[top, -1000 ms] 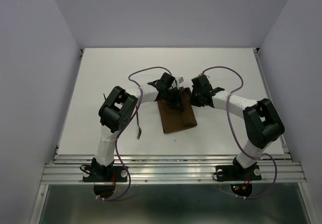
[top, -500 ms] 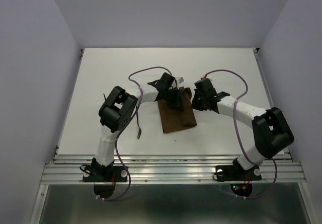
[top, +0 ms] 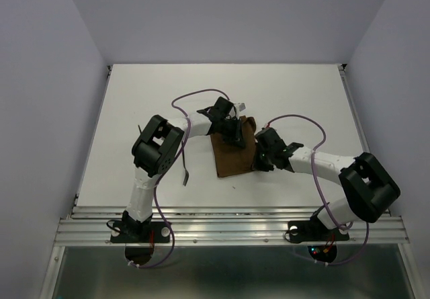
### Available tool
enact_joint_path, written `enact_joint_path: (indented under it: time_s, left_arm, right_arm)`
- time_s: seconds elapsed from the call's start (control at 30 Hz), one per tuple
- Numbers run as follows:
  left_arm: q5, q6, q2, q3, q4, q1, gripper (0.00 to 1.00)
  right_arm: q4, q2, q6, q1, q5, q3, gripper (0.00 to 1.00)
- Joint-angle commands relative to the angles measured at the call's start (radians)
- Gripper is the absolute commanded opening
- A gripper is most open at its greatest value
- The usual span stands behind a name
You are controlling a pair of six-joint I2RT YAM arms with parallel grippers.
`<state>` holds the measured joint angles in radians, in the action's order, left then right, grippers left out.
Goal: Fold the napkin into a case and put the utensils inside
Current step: Smooth out the 2/3-rectangle-folded napkin at the center of the board.
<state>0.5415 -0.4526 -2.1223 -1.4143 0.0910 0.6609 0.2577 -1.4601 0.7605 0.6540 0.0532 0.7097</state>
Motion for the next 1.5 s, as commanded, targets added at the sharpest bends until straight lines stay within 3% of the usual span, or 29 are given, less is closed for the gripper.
enact_joint_path:
  time_s: [0.0,0.37,0.5,0.73,0.87,0.97,1.03,1.3,1.37,1.47]
  left_arm:
    - [-0.023,0.034,-0.016,0.021,0.053,0.003,0.0]
    - [-0.026,0.058,0.073,-0.026,0.118,0.003,0.0]
    - [-0.026,0.078,0.097,-0.061,0.153,0.003,0.14]
    - [-0.031,0.094,0.125,-0.1,0.19,0.003,0.15]
    - [-0.043,0.101,0.14,-0.124,0.21,0.002,0.21]
    - [-0.08,0.11,0.145,-0.156,0.231,0.003,0.36]
    - [-0.098,0.117,0.139,-0.19,0.254,0.003,0.4]
    - [-0.242,0.111,0.087,-0.259,0.305,0.003,0.79]
    - [-0.268,0.106,0.078,-0.262,0.3,0.002,0.86]
    - [-0.311,0.095,0.061,-0.271,0.296,0.002,0.87]
  right_arm:
    - [-0.037,-0.069,0.034,0.012,0.019,-0.03,0.01]
    - [-0.046,-0.086,0.053,0.012,0.034,-0.047,0.01]
    - [-0.041,-0.065,0.066,0.012,0.025,-0.072,0.01]
    - [-0.012,0.0,0.089,0.021,0.022,-0.11,0.01]
    - [0.006,0.026,0.102,0.021,0.02,-0.118,0.01]
    - [0.006,0.032,0.106,0.021,0.027,-0.115,0.01]
    - [0.008,0.026,0.108,0.021,0.037,-0.107,0.01]
    - [0.002,0.017,0.115,0.021,0.04,-0.096,0.01]
    - [0.005,0.021,0.114,0.021,0.04,-0.098,0.01]
    - [0.008,0.024,0.112,0.021,0.039,-0.095,0.01]
